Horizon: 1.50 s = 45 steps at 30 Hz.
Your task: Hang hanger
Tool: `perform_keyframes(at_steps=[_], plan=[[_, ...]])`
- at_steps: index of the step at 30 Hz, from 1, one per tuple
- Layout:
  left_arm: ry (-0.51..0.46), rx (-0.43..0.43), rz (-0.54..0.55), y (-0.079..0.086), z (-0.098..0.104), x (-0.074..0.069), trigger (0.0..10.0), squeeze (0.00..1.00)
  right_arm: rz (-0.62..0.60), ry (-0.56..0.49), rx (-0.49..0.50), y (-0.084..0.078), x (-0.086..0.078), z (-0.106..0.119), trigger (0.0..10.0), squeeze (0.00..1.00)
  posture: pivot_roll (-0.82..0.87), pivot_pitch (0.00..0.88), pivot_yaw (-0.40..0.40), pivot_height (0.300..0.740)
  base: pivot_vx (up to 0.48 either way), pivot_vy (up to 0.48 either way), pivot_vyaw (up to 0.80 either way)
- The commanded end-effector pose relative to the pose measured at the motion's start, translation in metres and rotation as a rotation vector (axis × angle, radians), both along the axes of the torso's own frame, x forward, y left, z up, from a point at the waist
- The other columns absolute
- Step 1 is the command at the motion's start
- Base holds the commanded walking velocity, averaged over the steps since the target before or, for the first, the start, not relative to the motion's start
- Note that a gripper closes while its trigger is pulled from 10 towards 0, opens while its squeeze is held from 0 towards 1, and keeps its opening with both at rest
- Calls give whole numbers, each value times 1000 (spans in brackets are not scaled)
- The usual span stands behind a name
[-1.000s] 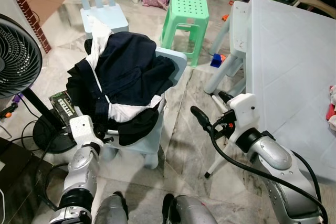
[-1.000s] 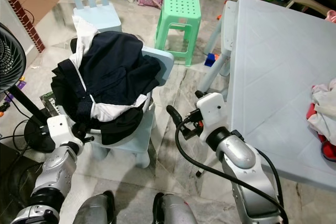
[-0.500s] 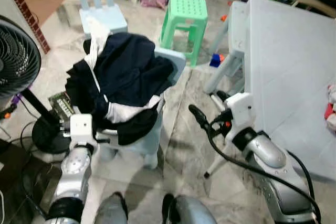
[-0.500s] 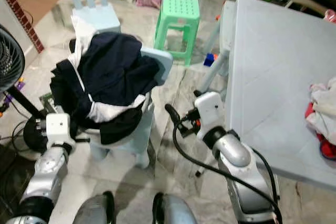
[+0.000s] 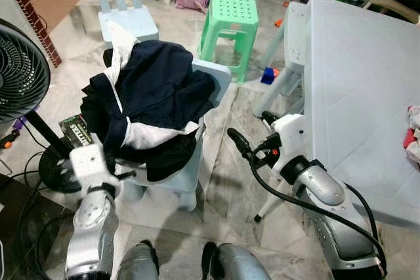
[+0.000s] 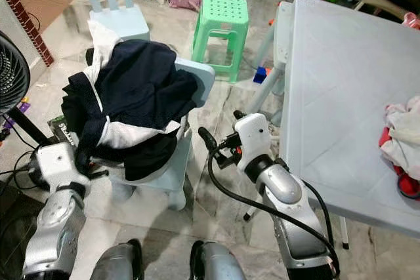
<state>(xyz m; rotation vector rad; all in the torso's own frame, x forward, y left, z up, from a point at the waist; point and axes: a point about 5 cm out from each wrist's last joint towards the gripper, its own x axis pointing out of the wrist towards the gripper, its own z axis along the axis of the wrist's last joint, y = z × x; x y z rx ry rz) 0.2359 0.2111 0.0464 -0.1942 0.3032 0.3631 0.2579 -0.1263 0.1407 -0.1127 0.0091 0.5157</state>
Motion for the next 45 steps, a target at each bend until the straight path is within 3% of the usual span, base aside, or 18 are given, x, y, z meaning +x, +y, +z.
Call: perform_keyframes(at_steps=[1,2,7,8,9,10,12,13,14,22,23,29,35,42,43,44,45], plan=[[46,-26,84,10,-5,-10,0,0,-2,-3,-8,-3,0,-1,10000,0,-3,147,-136,740,0,0,0],[82,-51,127,14,-9,-16,0,0,-1,-2,-11,-4,1,-1,10000,0,0,148,-141,740,0,0,0],[179,-95,136,19,-24,-24,0,0,2,-3,-15,-4,2,-2,10000,0,0,149,-145,740,0,0,0],[196,-95,130,20,-27,-24,4431,0,4,-5,-15,-4,3,-2,10000,0,0,149,-145,740,0,0,0],[206,-96,127,21,-28,-24,4431,0,5,-5,-15,-3,3,-2,10000,0,0,149,-145,740,0,0,0],[196,-119,102,21,-30,-19,10000,0,8,-8,-16,-3,3,-2,10000,0,-5,150,-146,740,0,0,0],[176,-139,102,23,-30,-16,10000,0,9,-9,-17,-3,2,-1,10000,0,-8,149,-147,740,0,0,0],[159,-152,108,25,-29,-12,10000,627,9,-9,-18,-3,2,-2,10000,0,-13,149,-149,740,0,0,0],[152,-151,112,27,-30,-9,10000,1000,10,-9,-20,-4,1,-2,10000,0,-17,148,-151,740,0,0,0],[99,-208,101,26,-27,2,10000,1000,8,-12,-28,-7,1,-1,10000,0,-26,147,-156,740,0,0,0],[87,-245,85,24,-29,4,10000,1000,9,-12,-30,-7,1,0,10000,0,-27,147,-156,740,0,0,0],[69,-284,64,17,-38,4,10000,1000,17,-15,-34,-6,2,1,10000,0,-31,146,-162,740,0,0,0],[50,-376,92,7,-46,0,10000,1000,20,-18,-45,-8,1,1,10000,0,-42,145,-167,740,0,0,0],[25,-385,85,4,-47,5,10000,1000,19,-20,-50,-9,1,2,10000,0,-48,146,-173,740,0,0,0],[18,-391,84,4,-47,6,10000,831,20,-21,-50,-8,1,2,10000,0,-48,146,-173,740,0,0,0],[8,-403,83,4,-46,8,10000,388,20,-21,-50,-8,1,2,10000,0,-48,146,-173,740,0,0,0],[0,-412,82,4,-46,9,10000,388,20,-21,-50,-8,1,2,10000,0,-48,146,-173,740,0,0,0]])
